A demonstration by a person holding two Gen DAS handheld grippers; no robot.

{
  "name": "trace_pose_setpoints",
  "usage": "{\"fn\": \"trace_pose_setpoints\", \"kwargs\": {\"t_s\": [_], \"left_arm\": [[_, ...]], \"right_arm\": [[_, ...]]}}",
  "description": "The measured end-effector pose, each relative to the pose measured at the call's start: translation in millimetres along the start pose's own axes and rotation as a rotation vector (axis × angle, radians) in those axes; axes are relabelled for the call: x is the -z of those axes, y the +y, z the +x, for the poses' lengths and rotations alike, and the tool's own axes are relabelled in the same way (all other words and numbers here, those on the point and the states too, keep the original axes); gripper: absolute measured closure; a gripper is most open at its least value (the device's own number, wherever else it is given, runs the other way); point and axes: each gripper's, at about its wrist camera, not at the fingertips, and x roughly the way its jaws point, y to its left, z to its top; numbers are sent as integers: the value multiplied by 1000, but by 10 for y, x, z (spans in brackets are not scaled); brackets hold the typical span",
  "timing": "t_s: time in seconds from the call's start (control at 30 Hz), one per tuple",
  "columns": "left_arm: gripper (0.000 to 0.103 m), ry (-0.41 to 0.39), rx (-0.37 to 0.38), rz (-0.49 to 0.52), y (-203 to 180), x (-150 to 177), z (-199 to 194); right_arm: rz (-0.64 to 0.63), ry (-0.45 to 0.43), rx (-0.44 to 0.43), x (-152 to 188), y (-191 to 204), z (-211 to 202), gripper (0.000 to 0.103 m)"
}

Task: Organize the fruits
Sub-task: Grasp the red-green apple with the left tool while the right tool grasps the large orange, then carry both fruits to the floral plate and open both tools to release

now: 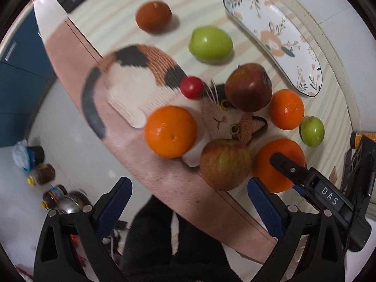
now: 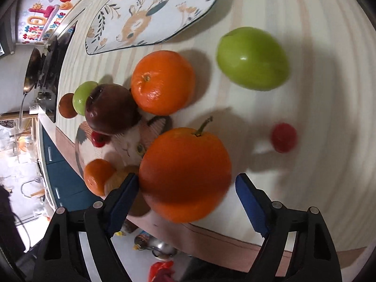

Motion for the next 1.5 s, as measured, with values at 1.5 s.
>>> {"fn": "trace_pose_setpoints", "kwargs": {"t_s": [1.5], "left_arm": [[39, -85, 109, 274, -417, -88, 182]], "right_arm": [[-88, -70, 108, 341, -86, -355, 23]]}}
